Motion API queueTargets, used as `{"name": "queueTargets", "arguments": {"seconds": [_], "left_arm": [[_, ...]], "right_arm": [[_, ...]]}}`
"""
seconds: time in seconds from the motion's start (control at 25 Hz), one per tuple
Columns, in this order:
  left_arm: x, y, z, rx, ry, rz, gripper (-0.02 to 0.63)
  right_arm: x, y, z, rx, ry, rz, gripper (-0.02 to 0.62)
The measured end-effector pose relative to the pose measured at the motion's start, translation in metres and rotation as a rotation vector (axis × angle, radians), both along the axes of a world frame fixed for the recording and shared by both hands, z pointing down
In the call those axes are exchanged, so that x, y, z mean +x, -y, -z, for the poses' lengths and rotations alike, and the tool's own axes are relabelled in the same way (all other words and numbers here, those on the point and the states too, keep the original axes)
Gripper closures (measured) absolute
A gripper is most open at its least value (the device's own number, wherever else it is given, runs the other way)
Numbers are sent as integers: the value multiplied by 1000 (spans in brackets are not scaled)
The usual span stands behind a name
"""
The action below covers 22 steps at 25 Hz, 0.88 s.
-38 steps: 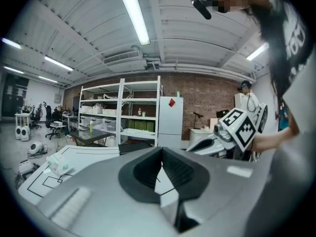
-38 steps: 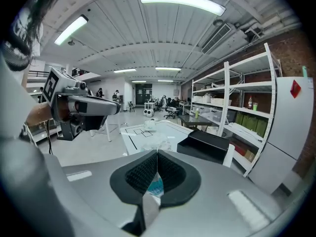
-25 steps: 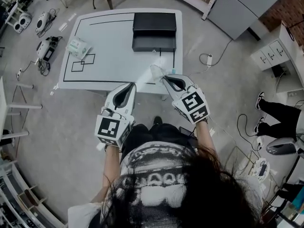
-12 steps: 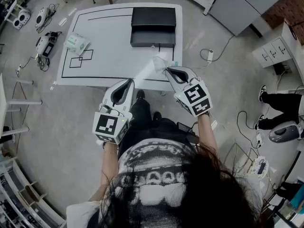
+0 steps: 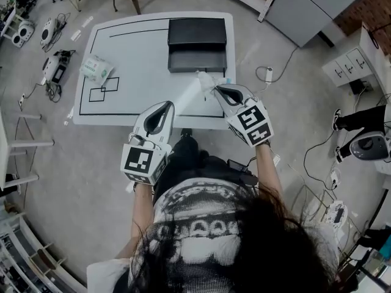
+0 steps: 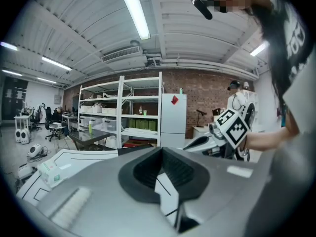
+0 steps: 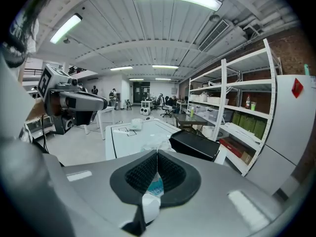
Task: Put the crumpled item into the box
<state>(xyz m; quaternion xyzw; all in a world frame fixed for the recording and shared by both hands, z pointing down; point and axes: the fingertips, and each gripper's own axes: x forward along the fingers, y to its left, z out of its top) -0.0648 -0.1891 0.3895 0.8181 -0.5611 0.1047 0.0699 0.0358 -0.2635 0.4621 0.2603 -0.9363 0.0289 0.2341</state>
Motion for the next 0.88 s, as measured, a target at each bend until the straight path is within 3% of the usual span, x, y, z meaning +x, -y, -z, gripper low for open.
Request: {"name": "queueTargets", "arguments": {"seconds": [0.48,0.88], "left_arm": [[-53,67,5,18,-10,-17,606],[-96,90,5,18,-19,6,606]], "right_arm": [[-61,78,-38,-30,-128,45,589],[-108,139,-81,-24,-298,123,589]]}}
